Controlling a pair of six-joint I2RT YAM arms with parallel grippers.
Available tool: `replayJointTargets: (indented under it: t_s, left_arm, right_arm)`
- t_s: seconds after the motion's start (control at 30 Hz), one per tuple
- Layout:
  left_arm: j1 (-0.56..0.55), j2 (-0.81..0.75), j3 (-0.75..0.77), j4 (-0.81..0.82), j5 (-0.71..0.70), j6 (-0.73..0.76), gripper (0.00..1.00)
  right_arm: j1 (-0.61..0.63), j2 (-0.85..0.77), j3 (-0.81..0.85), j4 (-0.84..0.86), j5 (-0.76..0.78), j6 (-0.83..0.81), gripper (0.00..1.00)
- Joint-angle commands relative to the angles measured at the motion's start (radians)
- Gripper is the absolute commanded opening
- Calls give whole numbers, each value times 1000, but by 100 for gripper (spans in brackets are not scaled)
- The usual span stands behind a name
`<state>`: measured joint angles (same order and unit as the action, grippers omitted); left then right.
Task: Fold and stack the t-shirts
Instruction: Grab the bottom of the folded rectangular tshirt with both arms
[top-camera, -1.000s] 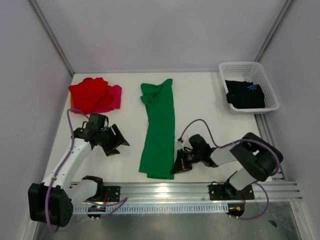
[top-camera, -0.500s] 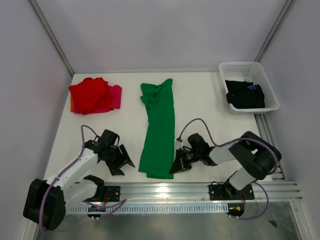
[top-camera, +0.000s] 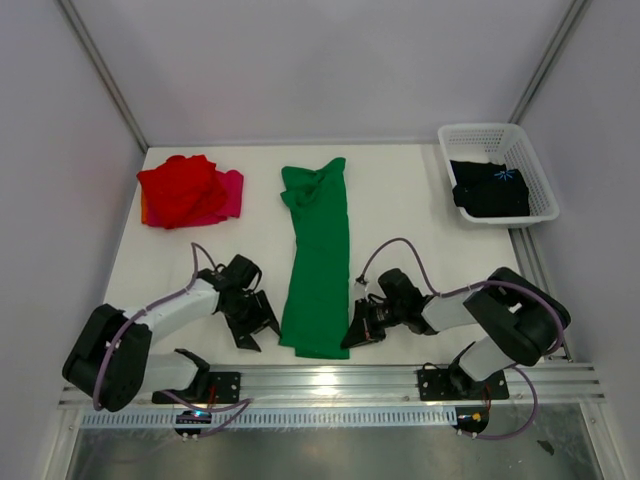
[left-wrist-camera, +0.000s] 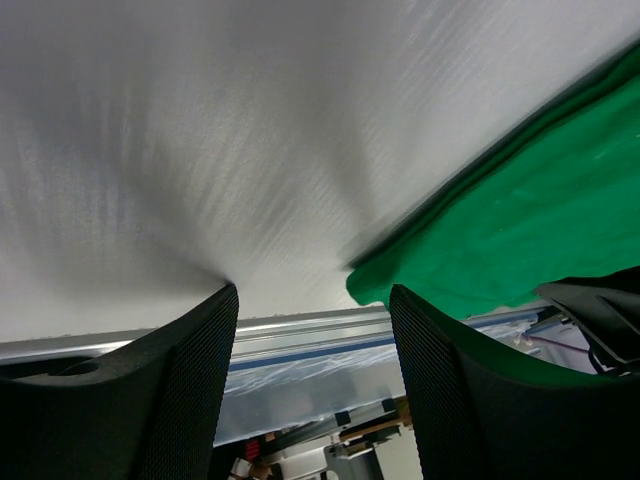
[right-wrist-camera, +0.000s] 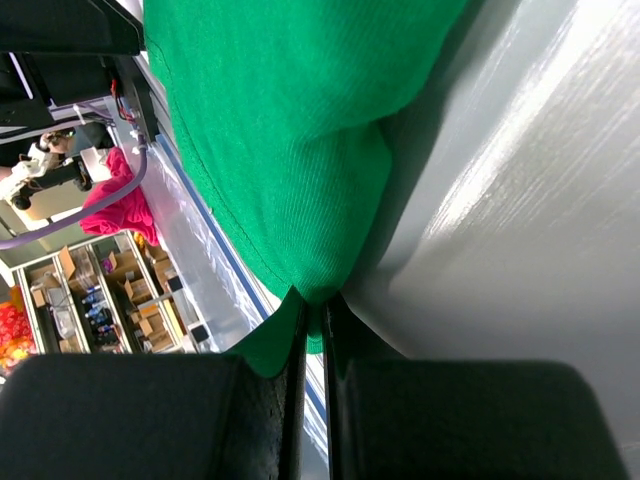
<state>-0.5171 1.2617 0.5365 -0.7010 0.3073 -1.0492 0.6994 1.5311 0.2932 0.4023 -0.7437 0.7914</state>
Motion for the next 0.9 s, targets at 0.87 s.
replayJointTargets:
  t_s: [0.87]
  left_arm:
    - [-212,260,114,227,-94,-81,53]
  right_arm:
    - [5,70,6,6,33,-89,5]
